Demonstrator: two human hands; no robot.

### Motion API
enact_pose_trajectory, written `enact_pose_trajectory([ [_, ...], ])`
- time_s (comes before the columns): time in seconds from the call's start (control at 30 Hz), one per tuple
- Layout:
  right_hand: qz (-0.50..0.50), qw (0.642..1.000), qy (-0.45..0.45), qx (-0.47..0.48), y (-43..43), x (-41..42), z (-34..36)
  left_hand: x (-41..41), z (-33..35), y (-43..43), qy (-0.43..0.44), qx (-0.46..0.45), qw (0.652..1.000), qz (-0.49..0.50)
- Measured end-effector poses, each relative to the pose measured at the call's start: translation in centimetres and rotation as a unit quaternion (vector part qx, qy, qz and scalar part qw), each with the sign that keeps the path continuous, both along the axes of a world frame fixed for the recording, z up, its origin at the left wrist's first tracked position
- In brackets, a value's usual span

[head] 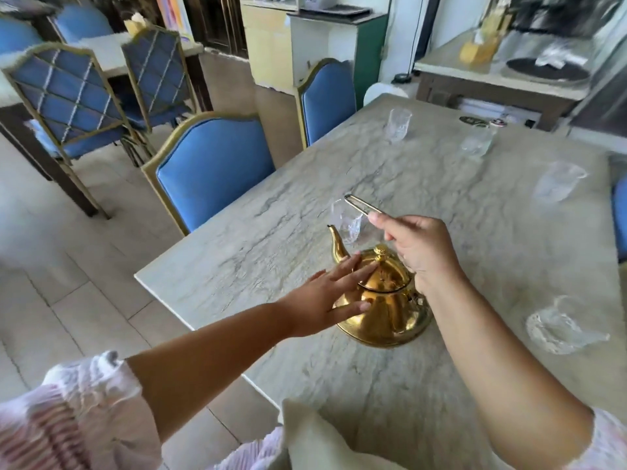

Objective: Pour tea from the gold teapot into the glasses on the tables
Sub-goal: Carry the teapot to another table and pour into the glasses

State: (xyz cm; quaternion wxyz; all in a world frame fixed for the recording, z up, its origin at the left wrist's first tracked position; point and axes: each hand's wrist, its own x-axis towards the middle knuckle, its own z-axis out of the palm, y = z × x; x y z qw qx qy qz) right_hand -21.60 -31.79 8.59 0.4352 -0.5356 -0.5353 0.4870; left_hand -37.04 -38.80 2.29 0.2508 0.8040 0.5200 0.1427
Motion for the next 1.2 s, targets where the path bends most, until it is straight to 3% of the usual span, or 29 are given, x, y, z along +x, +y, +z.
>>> enact_pose_trajectory([
  [0.37, -0.039, 0.992, -0.103, 0.055, 3.8, -1.3, 0.6, -2.3, 0.6, 6.6, 0.019, -0.034, 0.992, -0.121],
  [0.63, -0.04, 0.979, -0.186, 0.076, 5.5, -3.0, 1.8, -2.8, 0.4, 8.9, -0.049, -0.072, 0.985, -0.149],
  [1.2, 0.005, 0.952, -0.299, 0.059, 8.5, -4.6, 3.8, -2.4, 0.6, 10.2, -0.08, -0.082, 0.982, -0.152],
])
